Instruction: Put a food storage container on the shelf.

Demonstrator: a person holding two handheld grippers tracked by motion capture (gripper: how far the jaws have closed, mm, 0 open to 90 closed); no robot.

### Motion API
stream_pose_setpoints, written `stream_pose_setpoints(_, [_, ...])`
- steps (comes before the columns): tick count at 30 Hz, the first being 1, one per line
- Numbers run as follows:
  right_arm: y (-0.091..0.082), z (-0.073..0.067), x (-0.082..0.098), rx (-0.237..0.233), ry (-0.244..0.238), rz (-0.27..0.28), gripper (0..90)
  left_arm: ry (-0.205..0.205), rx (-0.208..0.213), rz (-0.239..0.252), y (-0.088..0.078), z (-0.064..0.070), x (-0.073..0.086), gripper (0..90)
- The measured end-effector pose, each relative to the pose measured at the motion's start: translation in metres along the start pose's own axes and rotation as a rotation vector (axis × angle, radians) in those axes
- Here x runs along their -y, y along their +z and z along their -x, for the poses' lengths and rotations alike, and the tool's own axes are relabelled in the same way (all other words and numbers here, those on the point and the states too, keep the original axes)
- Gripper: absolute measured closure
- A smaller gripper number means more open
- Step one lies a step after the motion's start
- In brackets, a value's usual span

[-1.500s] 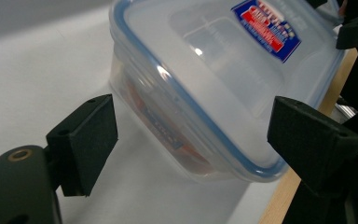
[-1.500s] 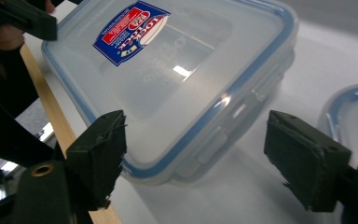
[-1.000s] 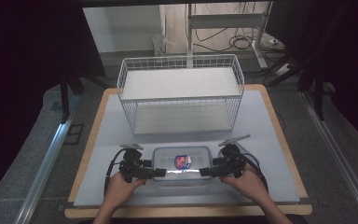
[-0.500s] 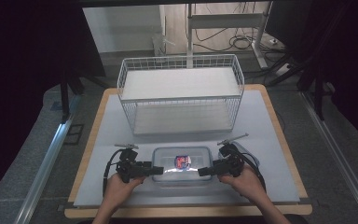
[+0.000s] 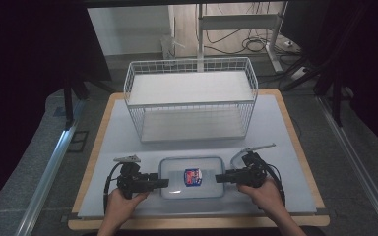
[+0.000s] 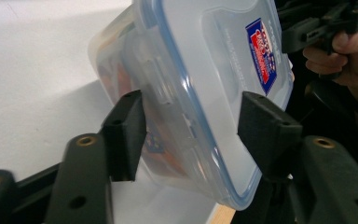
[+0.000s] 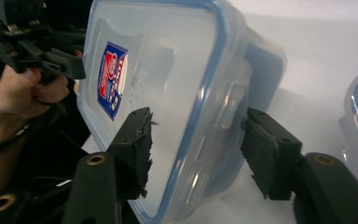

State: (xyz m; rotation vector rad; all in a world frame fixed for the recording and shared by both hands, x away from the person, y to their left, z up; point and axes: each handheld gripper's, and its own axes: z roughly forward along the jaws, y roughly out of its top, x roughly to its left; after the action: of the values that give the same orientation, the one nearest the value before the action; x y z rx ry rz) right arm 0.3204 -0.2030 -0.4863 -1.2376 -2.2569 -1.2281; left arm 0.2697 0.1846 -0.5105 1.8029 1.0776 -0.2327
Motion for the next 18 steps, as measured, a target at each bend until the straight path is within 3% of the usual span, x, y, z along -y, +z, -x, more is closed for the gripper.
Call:
stream_pose_setpoints(7, [-0.0040, -0.0021, 0.0033, -0.009, -0.015, 0.004, 48.8, 0.041, -0.029, 0.019, -0.0018, 0.0094, 0.0065, 44.8])
stream_pose_setpoints(18, [-0.0064, -0.0003, 0.0078, -0.034, -0.001, 0.028, 50.9, 0.021, -0.028, 0.032, -0.0028, 0.0103, 0.0070, 47.1])
